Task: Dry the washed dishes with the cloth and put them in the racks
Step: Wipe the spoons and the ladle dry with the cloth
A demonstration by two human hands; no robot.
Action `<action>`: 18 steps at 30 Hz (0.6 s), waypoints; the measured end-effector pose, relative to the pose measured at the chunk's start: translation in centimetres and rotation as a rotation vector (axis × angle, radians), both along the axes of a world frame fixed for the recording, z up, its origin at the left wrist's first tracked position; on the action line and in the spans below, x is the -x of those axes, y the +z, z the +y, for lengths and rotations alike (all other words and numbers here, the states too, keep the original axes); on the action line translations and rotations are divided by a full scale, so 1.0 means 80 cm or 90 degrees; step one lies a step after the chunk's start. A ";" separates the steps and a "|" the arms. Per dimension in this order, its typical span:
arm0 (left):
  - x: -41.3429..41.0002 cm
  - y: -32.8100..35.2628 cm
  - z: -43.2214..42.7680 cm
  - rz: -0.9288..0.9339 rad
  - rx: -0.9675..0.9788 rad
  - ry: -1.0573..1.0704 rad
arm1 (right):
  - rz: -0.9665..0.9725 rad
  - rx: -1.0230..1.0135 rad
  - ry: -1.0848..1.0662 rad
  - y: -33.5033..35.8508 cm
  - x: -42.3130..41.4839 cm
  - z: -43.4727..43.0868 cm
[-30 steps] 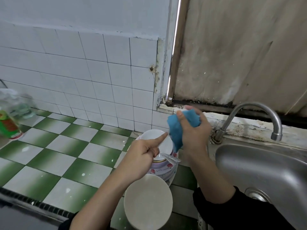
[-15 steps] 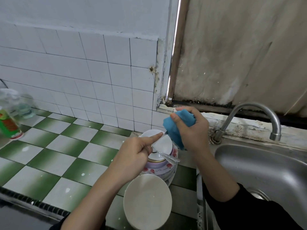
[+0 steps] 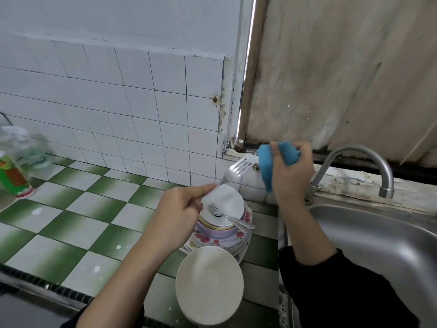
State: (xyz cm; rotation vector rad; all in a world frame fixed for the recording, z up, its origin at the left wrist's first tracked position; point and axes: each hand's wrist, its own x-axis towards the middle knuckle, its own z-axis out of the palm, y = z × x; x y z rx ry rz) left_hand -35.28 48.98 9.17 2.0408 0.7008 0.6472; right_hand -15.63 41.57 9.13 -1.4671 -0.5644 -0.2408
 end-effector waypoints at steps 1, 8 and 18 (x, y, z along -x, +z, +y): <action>0.001 0.000 0.000 -0.030 0.016 0.024 | 0.071 -0.024 -0.006 0.006 -0.003 -0.002; -0.019 -0.002 -0.008 -0.138 0.066 0.057 | 0.398 -0.181 0.160 -0.006 0.062 0.006; -0.005 0.002 -0.014 -0.112 -0.017 0.120 | 0.206 -0.013 0.223 0.003 0.093 0.004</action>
